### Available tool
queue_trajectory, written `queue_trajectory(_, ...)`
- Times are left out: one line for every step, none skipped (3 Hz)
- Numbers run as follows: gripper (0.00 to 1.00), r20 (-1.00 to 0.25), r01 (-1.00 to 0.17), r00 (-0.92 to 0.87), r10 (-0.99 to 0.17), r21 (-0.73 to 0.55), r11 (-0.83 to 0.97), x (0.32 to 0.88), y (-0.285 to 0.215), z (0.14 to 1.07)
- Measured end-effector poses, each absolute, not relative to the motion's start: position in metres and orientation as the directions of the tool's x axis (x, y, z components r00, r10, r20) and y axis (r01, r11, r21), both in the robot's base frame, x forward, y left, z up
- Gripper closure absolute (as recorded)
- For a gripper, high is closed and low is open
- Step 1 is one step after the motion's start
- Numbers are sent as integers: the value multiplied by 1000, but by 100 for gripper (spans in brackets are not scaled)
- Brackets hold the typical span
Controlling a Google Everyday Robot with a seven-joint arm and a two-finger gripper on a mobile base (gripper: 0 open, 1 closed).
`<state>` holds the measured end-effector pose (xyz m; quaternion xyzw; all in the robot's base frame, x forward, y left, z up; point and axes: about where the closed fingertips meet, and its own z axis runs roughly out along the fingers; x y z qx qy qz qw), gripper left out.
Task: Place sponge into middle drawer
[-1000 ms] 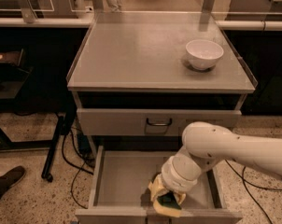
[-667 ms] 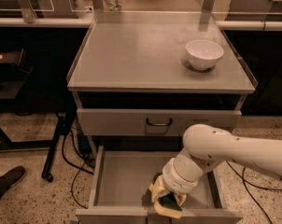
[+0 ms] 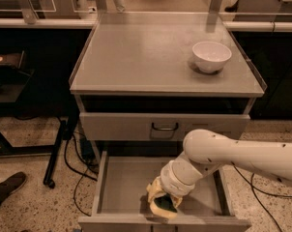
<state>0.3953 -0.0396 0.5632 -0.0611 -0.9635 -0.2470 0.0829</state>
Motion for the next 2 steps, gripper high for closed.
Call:
queue_trajectory(100,192,127,-981,33,504,854,422,-5,544)
queue_trajectory(100,192,127,-981,33,504,854,422,-5,544)
